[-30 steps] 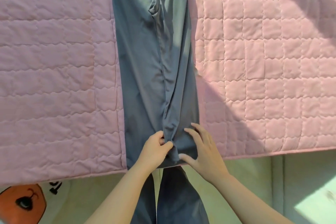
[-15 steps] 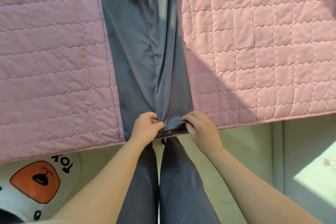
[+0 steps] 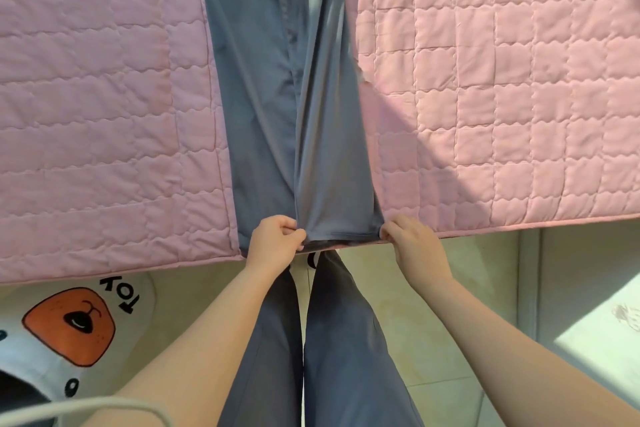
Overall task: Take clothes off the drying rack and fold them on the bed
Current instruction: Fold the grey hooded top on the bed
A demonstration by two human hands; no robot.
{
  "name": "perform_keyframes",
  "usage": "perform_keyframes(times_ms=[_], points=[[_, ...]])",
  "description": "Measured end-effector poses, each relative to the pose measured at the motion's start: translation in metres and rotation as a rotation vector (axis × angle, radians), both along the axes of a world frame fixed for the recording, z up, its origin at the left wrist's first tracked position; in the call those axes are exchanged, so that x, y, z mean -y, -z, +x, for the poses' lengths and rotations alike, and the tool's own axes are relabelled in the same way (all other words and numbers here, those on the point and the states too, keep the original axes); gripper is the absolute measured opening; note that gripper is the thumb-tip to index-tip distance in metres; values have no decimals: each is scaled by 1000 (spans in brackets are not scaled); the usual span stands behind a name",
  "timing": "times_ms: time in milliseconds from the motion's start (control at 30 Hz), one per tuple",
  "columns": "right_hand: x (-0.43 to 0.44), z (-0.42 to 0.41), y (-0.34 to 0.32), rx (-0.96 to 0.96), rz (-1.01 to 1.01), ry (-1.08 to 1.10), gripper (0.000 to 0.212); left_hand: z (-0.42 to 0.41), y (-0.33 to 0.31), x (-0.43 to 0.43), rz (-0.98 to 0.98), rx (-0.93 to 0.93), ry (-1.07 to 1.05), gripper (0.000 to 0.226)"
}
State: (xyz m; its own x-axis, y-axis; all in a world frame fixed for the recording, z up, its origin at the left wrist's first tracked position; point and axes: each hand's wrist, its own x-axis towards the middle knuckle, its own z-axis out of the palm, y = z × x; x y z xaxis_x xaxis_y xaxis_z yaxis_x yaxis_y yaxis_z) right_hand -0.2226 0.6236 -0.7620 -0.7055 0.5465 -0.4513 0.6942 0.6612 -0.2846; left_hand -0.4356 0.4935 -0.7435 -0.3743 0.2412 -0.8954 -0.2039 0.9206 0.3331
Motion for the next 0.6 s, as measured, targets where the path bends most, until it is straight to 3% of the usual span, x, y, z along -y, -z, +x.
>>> perform_keyframes(times_ms=[100, 167, 200, 267, 333, 400, 500, 600], points=[[-10, -13, -7, -22, 43, -20, 31, -10, -9, 3, 40, -120, 213, 21], [-17, -24, -11, -70, 92, -17, 33, -22, -13, 10, 152, -452, 399, 19], [-22, -30, -11, -76, 118, -50, 42, -29, -10, 15, 243, -616, 471, 28], [-33, -42, -8, -74, 143, -241, 64, -44, -3, 21, 334, -769, 673, 75], [-45, -54, -2, -48, 175, -511, 71, -60, 3, 24, 300, -781, 943, 110], [-57, -66, 6, -16, 217, -675, 73, -72, 12, 26, 273, -750, 1166, 124], [-70, -74, 14, 25, 254, -745, 73, -85, 24, 28, 262, -732, 1350, 121], [-76, -75, 17, 21, 263, -765, 68, -97, 33, 26, 308, -744, 1345, 109]])
